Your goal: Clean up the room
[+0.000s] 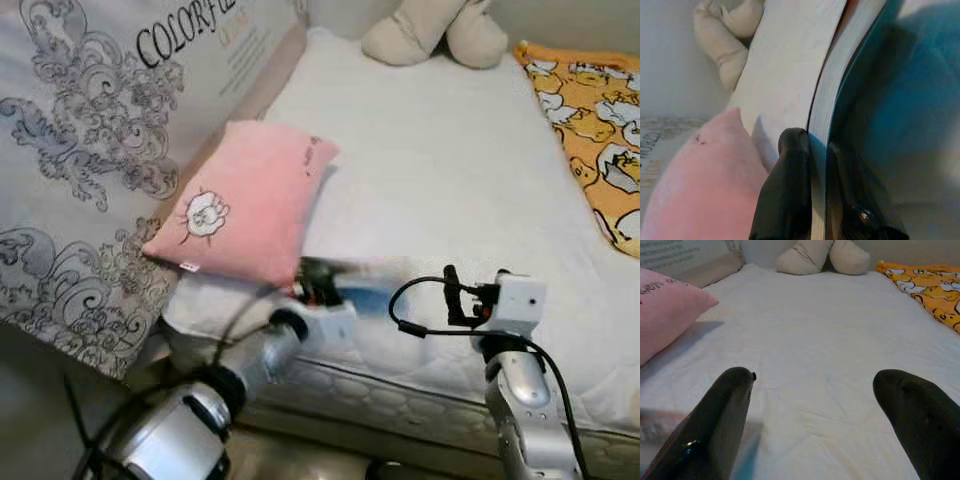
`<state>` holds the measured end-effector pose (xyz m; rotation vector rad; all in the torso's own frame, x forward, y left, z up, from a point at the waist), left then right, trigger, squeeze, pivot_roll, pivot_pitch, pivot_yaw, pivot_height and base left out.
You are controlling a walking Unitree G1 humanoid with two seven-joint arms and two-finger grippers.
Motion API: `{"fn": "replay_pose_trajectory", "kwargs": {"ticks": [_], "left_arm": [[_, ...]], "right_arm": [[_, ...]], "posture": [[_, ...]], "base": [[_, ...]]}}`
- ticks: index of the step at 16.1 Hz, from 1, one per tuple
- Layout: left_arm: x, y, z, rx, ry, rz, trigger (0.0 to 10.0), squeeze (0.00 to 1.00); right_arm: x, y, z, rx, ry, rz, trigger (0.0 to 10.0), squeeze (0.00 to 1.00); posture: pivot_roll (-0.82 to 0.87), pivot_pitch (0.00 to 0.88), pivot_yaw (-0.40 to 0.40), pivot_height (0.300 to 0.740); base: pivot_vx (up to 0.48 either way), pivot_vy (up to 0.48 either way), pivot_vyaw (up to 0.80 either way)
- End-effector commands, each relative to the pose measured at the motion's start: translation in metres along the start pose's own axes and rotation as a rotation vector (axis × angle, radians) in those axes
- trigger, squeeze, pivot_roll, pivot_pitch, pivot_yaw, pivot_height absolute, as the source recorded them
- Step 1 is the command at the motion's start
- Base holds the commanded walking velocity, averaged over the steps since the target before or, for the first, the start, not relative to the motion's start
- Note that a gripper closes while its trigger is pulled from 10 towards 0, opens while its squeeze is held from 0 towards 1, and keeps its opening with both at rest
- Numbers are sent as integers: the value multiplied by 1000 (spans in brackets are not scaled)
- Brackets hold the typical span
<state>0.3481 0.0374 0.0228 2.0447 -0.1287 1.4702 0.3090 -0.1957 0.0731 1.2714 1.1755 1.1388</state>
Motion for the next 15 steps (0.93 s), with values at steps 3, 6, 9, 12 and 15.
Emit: {"fn": "replay_pose_trajectory", "kwargs": {"ticks": [3,6,9,12,15], "left_arm": [[-7,2,-3,-18,-11,17,0,0],[-3,-6,-4,7,-10,24,1255,0],[-8,-2,-3,14,-28,-31,10000,0],[-33,12,-4,38,-96,-192,10000,0],[-39,20,-2,35,-101,-210,10000,1000]], "right_arm": [[2,6,1,-2,23,4,10000,0],[5,5,1,9,33,6,10000,0],[4,3,0,19,34,2,10000,0],[-4,3,3,25,19,-11,10000,0],[-9,9,8,9,8,-17,10000,0]], "posture": [[-187,34,4,740],[-181,32,4,740],[-182,34,11,740],[-179,37,14,740],[-184,35,12,740]], "base": [[0,0,0],[0,0,0],[0,0,0],[0,0,0],[0,0,0]]}}
Point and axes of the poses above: a point about 5 cm out from each wrist's last joint towards the gripper, its own z axis pointing out of the wrist towards the gripper, its own y axis along the axis of the wrist's last joint, x = y × z, the point moved 5 cm from there along z, pointing out of the wrist towards the gripper, and after that the axes turned 1 degree about z, right-handed, at the moved point
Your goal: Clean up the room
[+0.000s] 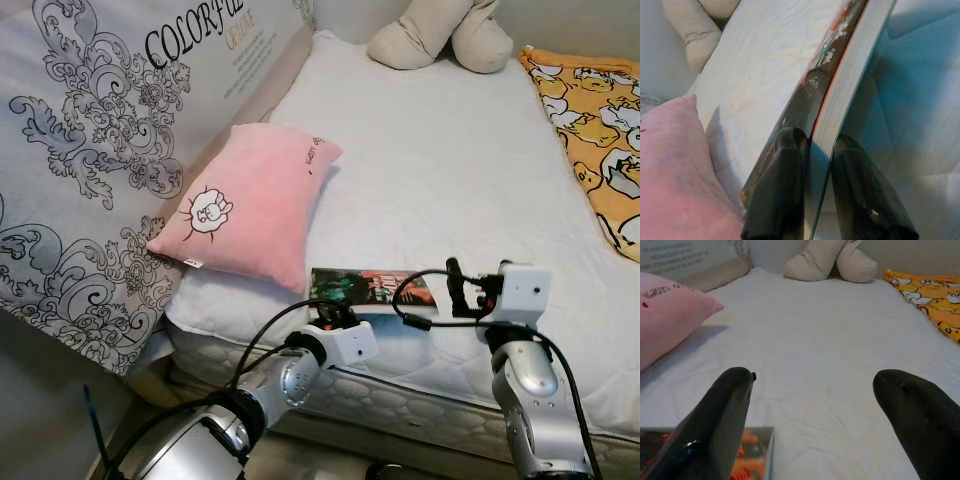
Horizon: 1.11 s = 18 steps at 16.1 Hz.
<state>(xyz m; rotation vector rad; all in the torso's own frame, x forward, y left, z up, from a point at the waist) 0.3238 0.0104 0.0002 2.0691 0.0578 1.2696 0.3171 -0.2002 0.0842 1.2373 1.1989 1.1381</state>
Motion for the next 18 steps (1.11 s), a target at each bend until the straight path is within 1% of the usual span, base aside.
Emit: {"fn": "replay_pose_trajectory", "kwargs": {"ticks": [1,3,4,6,7,8,9,12,13,16,18], "left_arm": [[3,-3,1,14,-7,10,10000,1000],[17,-3,3,-20,8,99,10000,1000],[19,-2,3,-27,11,114,10000,1000],[30,0,4,-59,14,146,10000,1000],[29,1,4,-60,8,125,10000,1000],[25,2,4,-60,-9,93,10000,1000],[23,2,4,-61,-17,84,10000,1000],[3,12,3,-71,-65,0,10000,1000],[1,13,3,-74,-69,0,10000,1000],[5,8,3,-56,-64,-2,10000,1000],[6,0,1,-24,-65,5,10000,1000]], "right_arm": [[-4,-2,0,15,-12,10,10000,0],[0,-6,-3,25,-5,16,10000,0],[1,-7,-4,27,-4,18,10000,0],[6,-10,-6,37,5,24,10000,0],[6,-11,-6,38,5,25,10000,0],[6,-11,-6,40,4,26,10000,0],[6,-11,-6,40,4,26,10000,0],[3,-12,-7,42,-3,21,10000,0],[3,-12,-7,43,-3,20,10000,0],[2,-12,-7,47,-3,16,10000,0],[3,-13,-7,51,-1,16,10000,0]], "posture": [[-183,35,12,740],[-176,35,12,740],[-175,36,12,740],[-168,35,15,740],[-166,35,17,740],[-164,35,18,740],[-164,36,18,740],[-171,37,16,740],[-171,37,16,740],[-170,37,14,740],[-166,39,13,740]], "base": [[0,0,0],[0,0,0],[0,0,0],[0,0,0],[0,0,0],[0,0,0],[0,0,0],[0,0,0],[0,0,0],[0,0,0],[0,0,0]]}}
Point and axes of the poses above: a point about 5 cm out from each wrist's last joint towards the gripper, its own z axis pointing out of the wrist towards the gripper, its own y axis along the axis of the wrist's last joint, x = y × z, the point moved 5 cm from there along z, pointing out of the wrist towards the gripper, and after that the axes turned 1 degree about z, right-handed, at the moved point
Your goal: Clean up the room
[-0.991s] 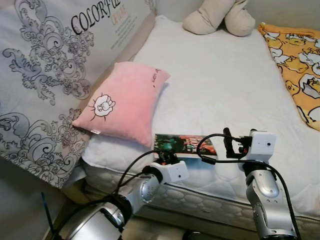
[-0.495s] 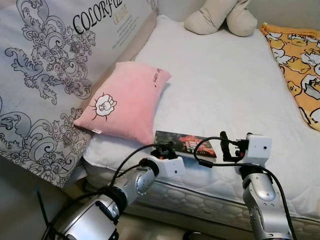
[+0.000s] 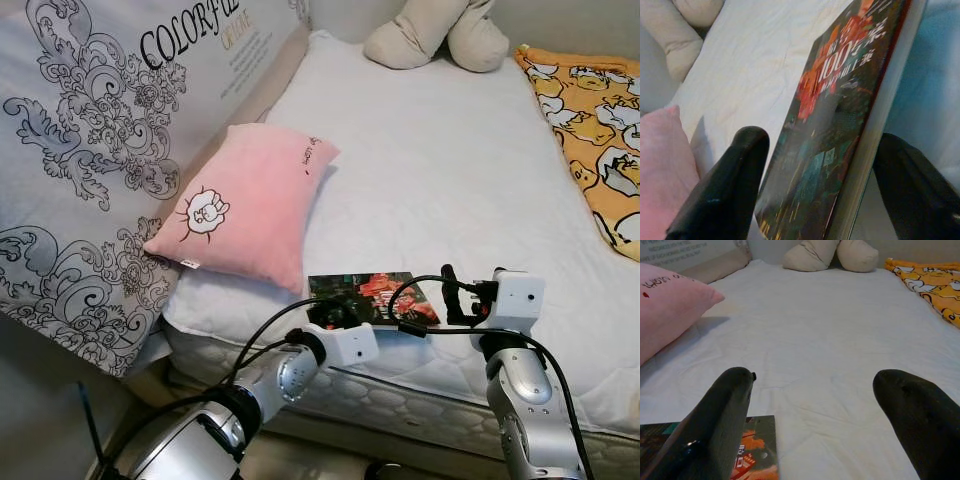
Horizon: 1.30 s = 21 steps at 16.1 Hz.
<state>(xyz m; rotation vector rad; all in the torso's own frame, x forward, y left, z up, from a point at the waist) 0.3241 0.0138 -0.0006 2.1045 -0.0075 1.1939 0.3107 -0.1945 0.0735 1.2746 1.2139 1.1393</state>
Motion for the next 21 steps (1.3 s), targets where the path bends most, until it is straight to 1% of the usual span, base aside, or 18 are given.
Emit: {"fn": "replay_pose_trajectory", "kwargs": {"ticks": [1,4,6,7,9,11,12,13,14,15,16,17,18,19,20,21], "left_arm": [[7,-3,1,20,16,-15,10000,1000],[11,-7,1,34,23,12,10000,1000],[14,-13,-1,55,21,72,10000,1000],[18,-16,0,74,33,106,10000,0],[19,-13,3,79,33,114,10000,0],[17,-11,6,95,27,128,10000,0],[17,-10,7,105,25,166,10000,0],[16,-10,7,108,20,177,10000,0],[9,-10,8,125,-12,198,10000,0],[6,-10,8,130,-25,202,10000,0],[-3,-6,10,143,-56,169,10000,0],[-5,-4,11,150,-81,165,10000,0],[1,-5,13,147,-71,243,10000,0],[6,-6,13,151,-67,279,10000,0],[21,-18,11,197,-69,293,10000,0],[32,-28,9,234,-78,270,10000,0]], "right_arm": [[-1,-2,0,19,-2,-2,10000,0],[0,-3,0,20,0,-2,10000,0],[-1,-4,-2,25,0,-5,10000,0],[-2,-5,-3,27,-2,-8,10000,0],[-3,-5,-4,30,-4,-11,10000,0],[-4,-6,-4,31,-5,-15,10000,0],[-4,-5,-4,31,-6,-17,10000,0],[-4,-5,-4,32,-6,-18,10000,0],[-5,-6,-5,35,-5,-20,10000,0],[-5,-6,-5,36,-4,-20,10000,0],[-5,-7,-5,38,-3,-23,10000,0],[-5,-6,-5,38,-2,-26,10000,0],[-6,-6,-5,37,-3,-27,10000,0],[-6,-5,-5,36,-3,-26,10000,0],[-5,-5,-4,35,-2,-25,10000,0],[-4,-5,-4,34,0,-24,10000,0]], "posture": [[-165,40,12,740],[-167,42,11,740],[-177,45,10,740],[-180,45,11,740],[-185,46,10,740],[-190,46,9,740],[-193,45,9,740],[-193,45,9,740],[-190,44,8,740],[-190,45,8,740],[-190,46,7,740],[-192,47,6,740],[-192,47,6,740],[-191,46,5,740],[-188,41,7,740],[-187,39,10,740]], "base": [[0,0,0],[0,0,0],[0,0,0],[0,0,0],[0,0,0],[0,0,0],[0,0,0],[0,0,0],[0,0,0],[0,0,0],[0,0,0],[0,0,0],[0,0,0],[0,0,0],[0,0,0],[0,0,0]]}}
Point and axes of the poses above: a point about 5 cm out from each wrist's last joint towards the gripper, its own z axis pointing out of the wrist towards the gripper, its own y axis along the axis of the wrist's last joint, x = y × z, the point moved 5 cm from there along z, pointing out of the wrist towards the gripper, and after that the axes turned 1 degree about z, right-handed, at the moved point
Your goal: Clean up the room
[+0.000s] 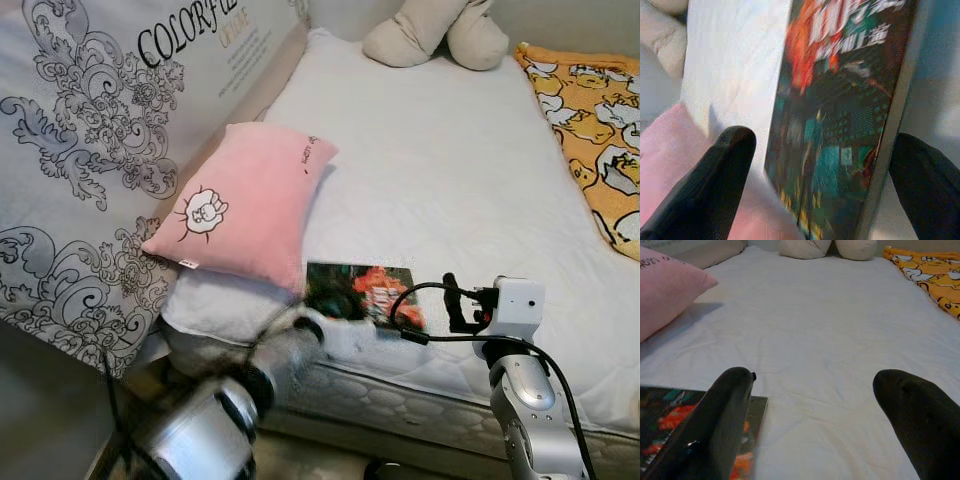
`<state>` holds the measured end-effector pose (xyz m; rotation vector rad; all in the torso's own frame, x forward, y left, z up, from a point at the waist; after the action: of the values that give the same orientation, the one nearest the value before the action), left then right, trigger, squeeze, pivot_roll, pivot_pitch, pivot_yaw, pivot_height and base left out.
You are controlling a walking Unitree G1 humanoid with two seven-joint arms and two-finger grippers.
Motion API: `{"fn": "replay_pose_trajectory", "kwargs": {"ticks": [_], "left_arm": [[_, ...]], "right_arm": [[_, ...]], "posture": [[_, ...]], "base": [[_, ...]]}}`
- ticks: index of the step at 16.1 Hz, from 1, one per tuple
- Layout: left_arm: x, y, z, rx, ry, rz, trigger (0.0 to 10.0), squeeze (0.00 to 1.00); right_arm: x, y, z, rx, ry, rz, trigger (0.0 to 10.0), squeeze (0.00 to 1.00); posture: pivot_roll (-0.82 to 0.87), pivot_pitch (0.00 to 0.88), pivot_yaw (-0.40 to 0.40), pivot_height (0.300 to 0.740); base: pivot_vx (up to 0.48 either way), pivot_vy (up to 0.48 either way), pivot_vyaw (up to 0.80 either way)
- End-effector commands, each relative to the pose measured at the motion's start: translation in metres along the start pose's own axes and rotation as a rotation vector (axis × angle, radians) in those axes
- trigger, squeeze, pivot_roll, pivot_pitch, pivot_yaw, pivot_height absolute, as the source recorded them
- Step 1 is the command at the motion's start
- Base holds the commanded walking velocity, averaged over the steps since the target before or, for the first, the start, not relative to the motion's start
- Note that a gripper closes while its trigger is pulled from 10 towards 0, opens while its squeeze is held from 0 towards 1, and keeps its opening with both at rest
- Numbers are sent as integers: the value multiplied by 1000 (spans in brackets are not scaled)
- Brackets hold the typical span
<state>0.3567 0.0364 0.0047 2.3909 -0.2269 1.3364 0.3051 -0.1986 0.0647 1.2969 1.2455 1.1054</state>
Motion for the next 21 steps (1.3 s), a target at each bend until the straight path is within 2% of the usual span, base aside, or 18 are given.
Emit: {"fn": "replay_pose_trajectory", "kwargs": {"ticks": [1,3,4,5,6,7,8,11,13,14,15,16,17,18,19,20,21], "left_arm": [[2,-14,-1,48,-37,-114,10000,0],[3,-35,-6,119,-40,-526,10000,0],[4,-40,-7,134,-34,-639,10000,0],[3,-46,-9,149,-30,-819,10000,0],[1,-42,-8,129,-47,-929,10000,0],[-6,-28,-7,79,-104,-1093,10000,0],[-19,-3,-5,3,-213,-1316,10000,0],[-33,28,-6,-79,-320,-1540,10000,0],[-39,37,-7,-108,-327,-1514,10000,0],[-41,32,-9,-103,-277,-1381,10000,0],[-31,24,-10,-122,-200,-1279,10000,0],[-7,16,-15,-199,-66,-1183,10000,0],[23,11,-26,-287,85,-1142,10000,0],[50,9,-44,-369,211,-1130,10000,0],[61,9,-56,-410,271,-1099,10000,0],[72,7,-76,-448,350,-1077,10000,0],[76,5,-87,-455,389,-1077,10000,0]], "right_arm": [[1,4,1,-8,7,-8,10000,0],[0,4,1,-9,1,-1,10000,0],[0,4,1,-9,1,0,10000,0],[0,3,0,-8,1,1,10000,0],[0,3,0,-6,2,0,10000,0],[0,2,0,-4,4,-2,10000,0],[-1,2,0,-2,4,-4,10000,0],[-3,1,-1,1,3,-9,10000,0],[-4,0,-2,5,3,-13,10000,0],[-5,-1,-2,8,5,-14,10000,0],[-4,0,-2,8,7,-15,10000,0],[-4,2,-2,1,7,-12,10000,0],[-3,5,-4,-14,2,-4,10000,0],[-2,10,-8,-31,-1,7,10000,0],[1,12,-12,-42,8,6,10000,0],[5,16,-20,-56,27,2,10000,0],[7,16,-27,-59,38,1,10000,0]], "posture": [[-185,35,14,740],[-183,32,15,740],[-180,30,14,740],[-175,29,12,740],[-173,28,11,740],[-171,28,11,740],[-170,26,10,740],[-170,24,9,740],[-164,22,3,740],[-163,19,1,740],[-164,16,0,740],[-163,13,2,740],[-162,12,2,740],[-155,10,3,740],[-146,10,3,740],[-139,7,2,740],[-133,3,0,740]], "base": [[0,0,0],[0,0,0],[0,0,0],[0,0,0],[0,0,0],[0,0,0],[0,0,0],[0,0,0],[0,0,0],[0,0,0],[0,0,0],[0,0,0],[0,0,0],[0,0,0],[0,0,0],[0,0,0],[0,0,0]]}}
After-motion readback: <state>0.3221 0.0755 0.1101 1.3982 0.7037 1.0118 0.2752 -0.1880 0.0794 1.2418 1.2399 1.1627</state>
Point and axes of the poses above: a point about 5 cm out from each wrist's last joint towards the gripper, its own z axis pointing out of the wrist towards the gripper, its own y axis along the axis of the wrist's last joint, x = y × z, the point moved 5 cm from there along z, pointing out of the wrist towards the gripper, and after that the axes turned 1 degree about z, right-handed, at the moved point
